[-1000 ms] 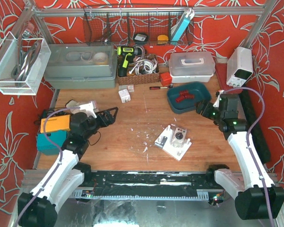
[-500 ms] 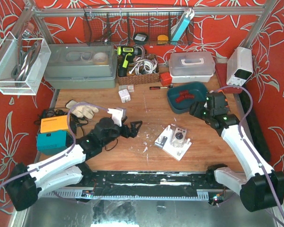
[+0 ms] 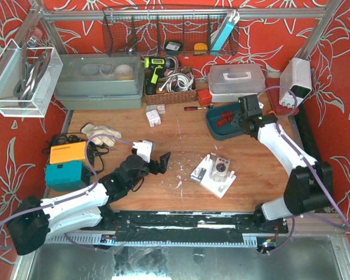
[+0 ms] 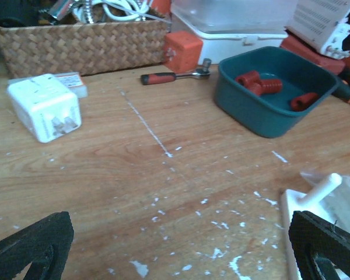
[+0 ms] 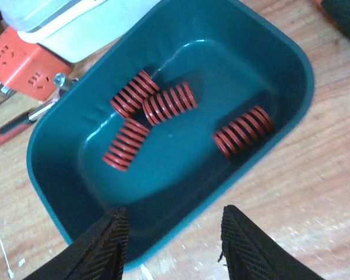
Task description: Install the large spring
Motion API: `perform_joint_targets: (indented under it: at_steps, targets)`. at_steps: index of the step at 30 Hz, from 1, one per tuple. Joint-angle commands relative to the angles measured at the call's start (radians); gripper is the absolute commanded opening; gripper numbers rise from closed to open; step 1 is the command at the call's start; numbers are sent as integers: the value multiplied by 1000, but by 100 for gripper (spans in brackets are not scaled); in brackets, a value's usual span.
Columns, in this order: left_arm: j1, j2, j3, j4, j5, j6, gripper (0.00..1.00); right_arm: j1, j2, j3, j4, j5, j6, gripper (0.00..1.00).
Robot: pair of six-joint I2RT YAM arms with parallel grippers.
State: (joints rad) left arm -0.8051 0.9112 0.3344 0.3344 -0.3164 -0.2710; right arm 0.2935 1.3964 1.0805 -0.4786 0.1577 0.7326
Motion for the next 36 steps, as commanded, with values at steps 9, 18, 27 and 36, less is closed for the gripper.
perform_joint_targets:
  at_steps: [9, 18, 27, 36]
  targets:
    - [-2, 59, 7, 85, -129, 52, 100, 35, 358, 248, -36, 72, 87, 45]
    - [-3, 59, -10, 111, -134, 52, 100, 41, 509, 306, 4, -12, 161, 48]
    - [-3, 71, -5, 119, -110, 43, 100, 68, 294, 258, -238, 70, -15, 56]
    - [-3, 71, -1, 94, -103, 34, 100, 145, -80, -112, -325, -76, -92, 73]
